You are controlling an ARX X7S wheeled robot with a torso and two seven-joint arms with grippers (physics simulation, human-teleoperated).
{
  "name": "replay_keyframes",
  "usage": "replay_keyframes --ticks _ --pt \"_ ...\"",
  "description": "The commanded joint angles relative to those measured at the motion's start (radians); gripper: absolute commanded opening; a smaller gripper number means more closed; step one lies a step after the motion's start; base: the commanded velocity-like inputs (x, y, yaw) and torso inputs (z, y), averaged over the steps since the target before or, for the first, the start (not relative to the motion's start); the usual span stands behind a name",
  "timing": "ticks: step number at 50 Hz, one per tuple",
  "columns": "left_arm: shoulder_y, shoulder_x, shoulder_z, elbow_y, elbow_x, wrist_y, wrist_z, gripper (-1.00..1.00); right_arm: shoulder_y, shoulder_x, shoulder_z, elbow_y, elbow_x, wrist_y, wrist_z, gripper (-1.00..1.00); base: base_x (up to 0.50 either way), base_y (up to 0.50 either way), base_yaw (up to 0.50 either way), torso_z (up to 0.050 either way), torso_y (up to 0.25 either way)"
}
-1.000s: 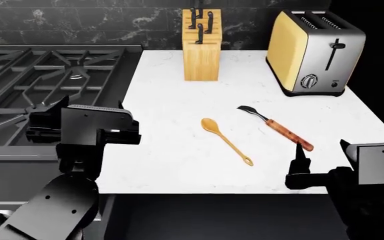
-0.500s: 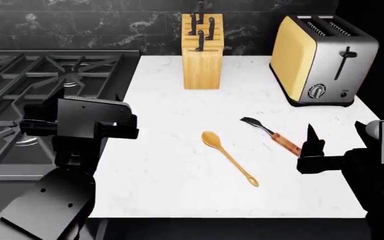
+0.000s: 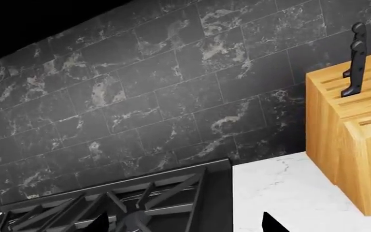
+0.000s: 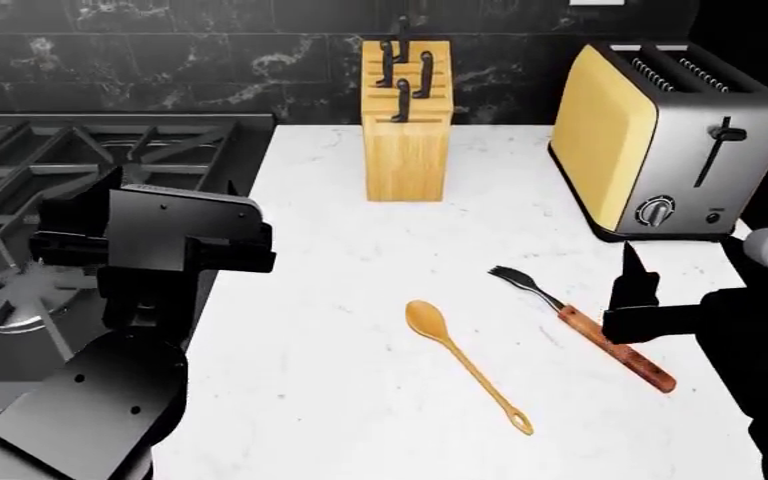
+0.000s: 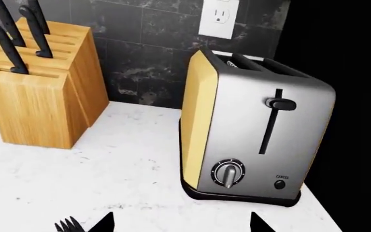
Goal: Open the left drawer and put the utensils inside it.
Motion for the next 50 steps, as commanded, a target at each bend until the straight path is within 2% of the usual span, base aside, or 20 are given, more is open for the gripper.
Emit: replay_keyframes --ticks 1,10,16,24,36,50 --pt "-0.004 -0.002 0.002 0.012 -0.003 -0.011 -0.004 1.00 0.001 0.012 0.001 -0.008 0.017 0.014 0.005 1.00 0.19 0.00 0.00 0.000 0.000" --pt "0.000 -0.004 0.000 0.015 -0.005 -0.010 -0.005 1.00 0.003 0.022 -0.007 -0.010 0.028 0.028 0.005 1.00 0.19 0.00 0.00 0.000 0.001" --pt "0.000 -0.005 -0.003 0.022 -0.008 -0.014 -0.006 1.00 0.046 0.056 -0.035 -0.014 0.106 0.082 -0.040 1.00 0.10 0.00 0.00 0.000 0.000" --pt "-0.001 -0.005 -0.004 0.023 -0.011 -0.015 -0.008 1.00 0.188 0.102 -0.131 -0.003 0.229 0.228 -0.083 1.00 0.00 0.00 0.00 0.000 0.000" --pt "0.001 -0.009 -0.005 0.023 -0.013 -0.014 -0.008 1.00 0.358 0.135 -0.156 0.089 0.326 0.315 -0.125 1.00 0.00 0.00 0.00 0.000 0.000" --pt "0.004 -0.012 -0.001 0.026 -0.012 -0.016 -0.013 1.00 0.356 0.179 -0.142 0.129 0.334 0.316 -0.187 1.00 0.00 0.00 0.00 0.000 0.000"
